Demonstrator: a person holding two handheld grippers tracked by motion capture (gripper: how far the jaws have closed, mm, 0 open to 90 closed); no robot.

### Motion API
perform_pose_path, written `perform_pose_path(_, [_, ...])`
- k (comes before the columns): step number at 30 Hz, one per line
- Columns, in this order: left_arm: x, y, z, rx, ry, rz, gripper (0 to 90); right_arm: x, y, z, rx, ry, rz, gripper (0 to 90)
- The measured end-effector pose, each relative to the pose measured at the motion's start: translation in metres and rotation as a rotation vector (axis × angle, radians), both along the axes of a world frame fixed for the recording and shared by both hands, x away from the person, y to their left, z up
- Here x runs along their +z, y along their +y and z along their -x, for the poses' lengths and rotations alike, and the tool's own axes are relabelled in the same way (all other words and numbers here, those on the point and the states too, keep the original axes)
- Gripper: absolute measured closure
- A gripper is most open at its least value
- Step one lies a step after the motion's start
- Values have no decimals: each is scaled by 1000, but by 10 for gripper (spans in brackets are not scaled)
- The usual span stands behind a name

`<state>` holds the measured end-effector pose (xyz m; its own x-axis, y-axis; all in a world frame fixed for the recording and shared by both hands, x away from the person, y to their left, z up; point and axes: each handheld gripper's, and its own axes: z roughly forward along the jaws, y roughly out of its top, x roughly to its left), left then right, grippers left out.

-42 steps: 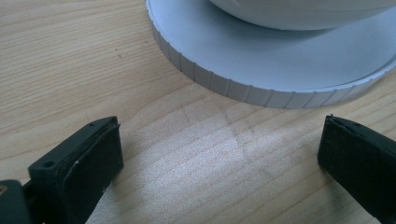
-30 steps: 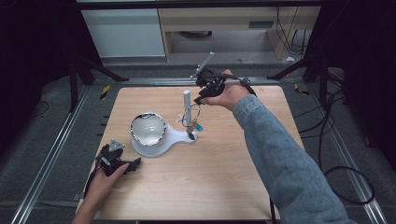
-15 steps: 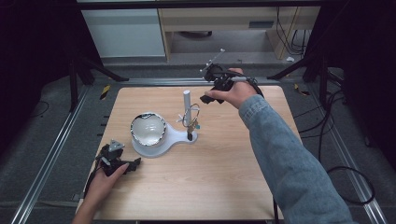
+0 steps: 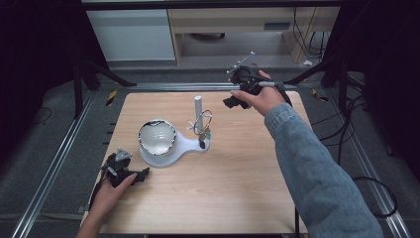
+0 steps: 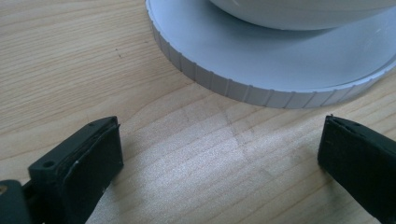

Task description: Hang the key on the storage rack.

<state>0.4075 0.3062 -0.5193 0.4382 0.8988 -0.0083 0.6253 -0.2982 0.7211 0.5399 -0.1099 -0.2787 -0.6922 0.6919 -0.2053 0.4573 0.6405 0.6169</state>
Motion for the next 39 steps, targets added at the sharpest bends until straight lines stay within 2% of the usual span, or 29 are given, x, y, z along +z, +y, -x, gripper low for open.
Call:
perform_pose_path(3, [0, 0, 0, 0, -1, 1, 0, -1, -11, 0, -30, -12, -2, 58])
perform_pose_path(11, [0, 0, 0, 0, -1, 1, 0, 0, -27, 3, -54, -26, -11, 55])
perform_pose_path(22, [0, 0, 0, 0, -1, 1, 0, -7, -48, 12, -82, -48, -10, 48])
perform_pose_path(31, [0, 0, 0, 0, 0, 0, 0, -20, -62, 27, -91, -53, 9, 53])
perform_pose_path(39, [0, 0, 0, 0, 1, 1, 0, -38, -76, 39, -75, -65, 58, 75])
